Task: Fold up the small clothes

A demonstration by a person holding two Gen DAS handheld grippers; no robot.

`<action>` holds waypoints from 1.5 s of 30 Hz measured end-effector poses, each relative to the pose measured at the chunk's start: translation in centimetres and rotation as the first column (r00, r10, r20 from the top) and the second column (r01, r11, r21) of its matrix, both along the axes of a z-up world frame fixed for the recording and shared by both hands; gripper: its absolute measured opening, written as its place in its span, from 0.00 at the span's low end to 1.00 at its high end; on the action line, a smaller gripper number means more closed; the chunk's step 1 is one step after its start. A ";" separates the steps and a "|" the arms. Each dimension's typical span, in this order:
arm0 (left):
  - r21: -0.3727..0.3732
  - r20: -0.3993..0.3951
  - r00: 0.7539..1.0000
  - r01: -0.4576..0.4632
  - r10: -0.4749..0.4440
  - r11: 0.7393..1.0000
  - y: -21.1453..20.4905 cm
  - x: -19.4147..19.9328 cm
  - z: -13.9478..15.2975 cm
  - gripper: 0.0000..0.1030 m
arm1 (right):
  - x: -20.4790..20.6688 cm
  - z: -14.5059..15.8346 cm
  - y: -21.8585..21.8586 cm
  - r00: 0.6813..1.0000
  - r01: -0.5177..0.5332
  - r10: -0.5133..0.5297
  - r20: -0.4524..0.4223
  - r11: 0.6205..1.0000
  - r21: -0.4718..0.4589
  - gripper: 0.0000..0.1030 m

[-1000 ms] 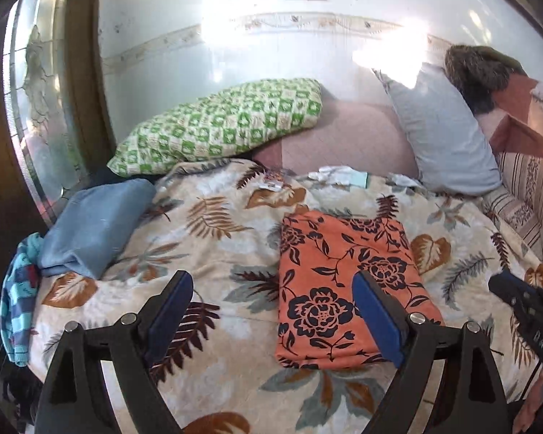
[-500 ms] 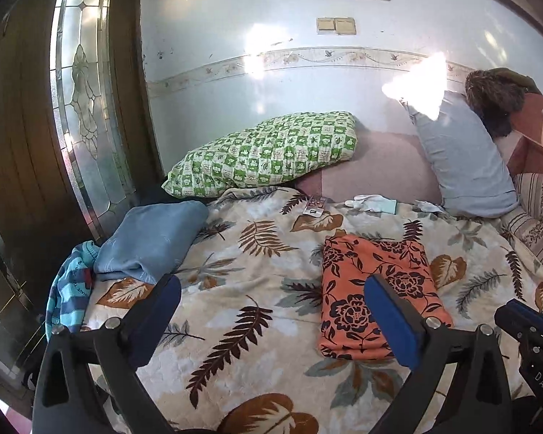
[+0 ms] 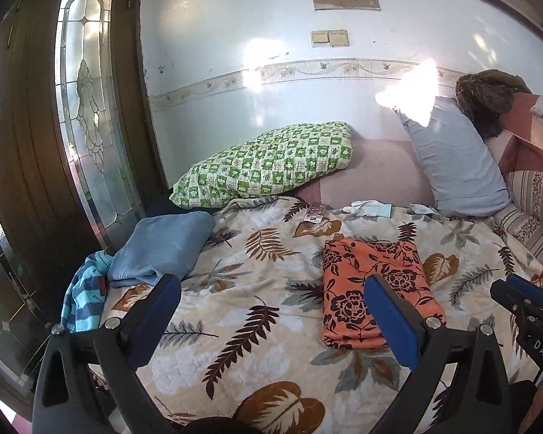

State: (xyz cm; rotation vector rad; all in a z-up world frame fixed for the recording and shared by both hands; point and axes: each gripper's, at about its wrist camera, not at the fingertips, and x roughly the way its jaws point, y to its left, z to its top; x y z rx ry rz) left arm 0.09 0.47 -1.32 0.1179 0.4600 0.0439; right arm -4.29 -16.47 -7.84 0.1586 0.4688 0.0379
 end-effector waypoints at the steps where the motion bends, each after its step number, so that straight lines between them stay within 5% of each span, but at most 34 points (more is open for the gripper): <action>1: -0.001 -0.001 1.000 0.001 -0.001 1.000 0.0 -0.1 0.1 0.98 | -0.2 0.2 -0.1 1.000 0.003 -0.003 0.009 1.000 0.005 0.41; 2: -0.003 -0.001 1.000 0.002 -0.002 1.000 0.0 -0.2 0.2 0.98 | -0.5 0.3 -0.2 1.000 0.009 -0.009 0.020 1.000 0.011 0.65; 3: -0.004 0.000 1.000 0.002 -0.002 1.000 0.0 -0.2 0.2 0.98 | -0.9 0.5 -0.3 0.999 0.019 -0.020 0.044 1.000 0.023 0.72; 15: -0.024 -0.040 0.999 -0.027 0.026 0.999 0.0 0.2 0.0 0.98 | -1.4 0.9 -0.8 0.996 0.039 -0.042 0.084 0.999 0.032 0.72; 45: -0.051 -0.115 0.993 0.006 -0.012 0.999 0.6 2.6 -2.1 0.98 | 1.4 -1.5 0.4 1.000 -0.013 0.013 0.006 1.000 0.028 0.72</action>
